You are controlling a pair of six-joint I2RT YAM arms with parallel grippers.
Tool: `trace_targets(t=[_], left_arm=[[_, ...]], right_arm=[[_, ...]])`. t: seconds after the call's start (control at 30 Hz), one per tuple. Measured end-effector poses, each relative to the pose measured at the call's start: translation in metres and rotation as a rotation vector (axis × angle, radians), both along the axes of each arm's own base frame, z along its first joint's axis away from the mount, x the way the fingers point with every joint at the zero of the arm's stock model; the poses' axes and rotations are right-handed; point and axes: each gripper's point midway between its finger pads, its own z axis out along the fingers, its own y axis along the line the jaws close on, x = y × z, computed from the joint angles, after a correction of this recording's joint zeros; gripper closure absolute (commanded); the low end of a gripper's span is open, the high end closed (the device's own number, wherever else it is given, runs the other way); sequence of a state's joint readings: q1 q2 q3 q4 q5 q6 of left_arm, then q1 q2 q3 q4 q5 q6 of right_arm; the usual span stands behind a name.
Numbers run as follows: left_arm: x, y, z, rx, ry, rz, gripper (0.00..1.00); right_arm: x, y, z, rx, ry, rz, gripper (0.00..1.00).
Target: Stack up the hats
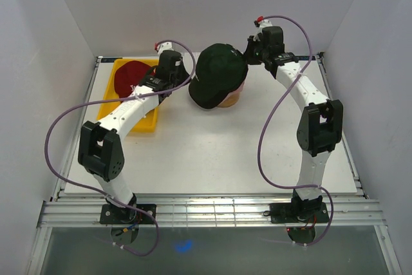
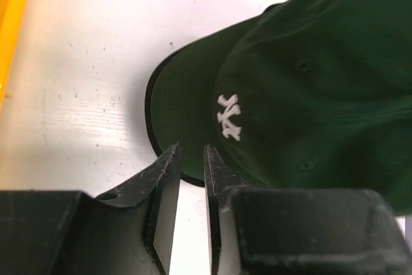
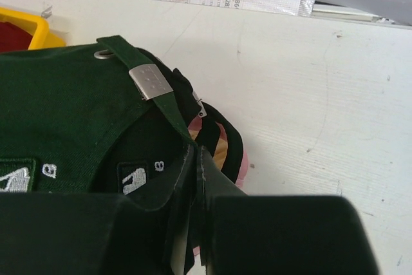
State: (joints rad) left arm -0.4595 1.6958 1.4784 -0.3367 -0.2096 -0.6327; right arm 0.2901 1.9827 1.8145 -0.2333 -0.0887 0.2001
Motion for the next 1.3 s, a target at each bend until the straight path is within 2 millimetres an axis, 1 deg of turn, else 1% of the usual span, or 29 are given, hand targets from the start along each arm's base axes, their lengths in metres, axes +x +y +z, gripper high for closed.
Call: trace_targets(t=[0.17,0.2,0.33,0.43,0.5,0.83,0.97,1.2,1.3], left_arm=[[0.010,-0.005,-0.041,-0.016,0.075,0.043,0.72],[0.013,-0.007,-0.052,-0.017,0.093,0.049,0.73],[0.022,-0.013,-0.084,-0.021,0.146,0.066,0.73],[0.024,-0.015,-0.099,-0.025,0.171,0.076,0.72],[0.025,-0.016,-0.101,-0.030,0.172,0.079,0.71],[0.033,-0.019,-0.098,-0.039,0.160,0.080,0.73],[0.036,-0.022,-0.099,-0.044,0.161,0.075,0.74],[0.040,-0.025,-0.095,-0.054,0.154,0.067,0.75],[0.041,-0.026,-0.093,-0.058,0.147,0.066,0.77]], right_arm=[[-0.005,-0.002,-0.010,-0.011,0.037,-0.001,0.90],[-0.006,-0.003,-0.012,-0.013,0.042,-0.001,0.90],[-0.009,-0.004,-0.018,-0.019,0.064,0.001,0.90],[-0.011,-0.005,-0.022,-0.022,0.077,0.004,0.90],[-0.012,-0.006,-0.024,-0.021,0.083,0.005,0.90],[-0.014,-0.005,-0.029,-0.018,0.099,0.014,0.91],[-0.016,-0.006,-0.037,-0.021,0.116,0.014,0.91],[-0.022,-0.007,-0.056,-0.025,0.157,0.004,0.92],[-0.023,-0.009,-0.061,-0.022,0.170,-0.008,0.92]])
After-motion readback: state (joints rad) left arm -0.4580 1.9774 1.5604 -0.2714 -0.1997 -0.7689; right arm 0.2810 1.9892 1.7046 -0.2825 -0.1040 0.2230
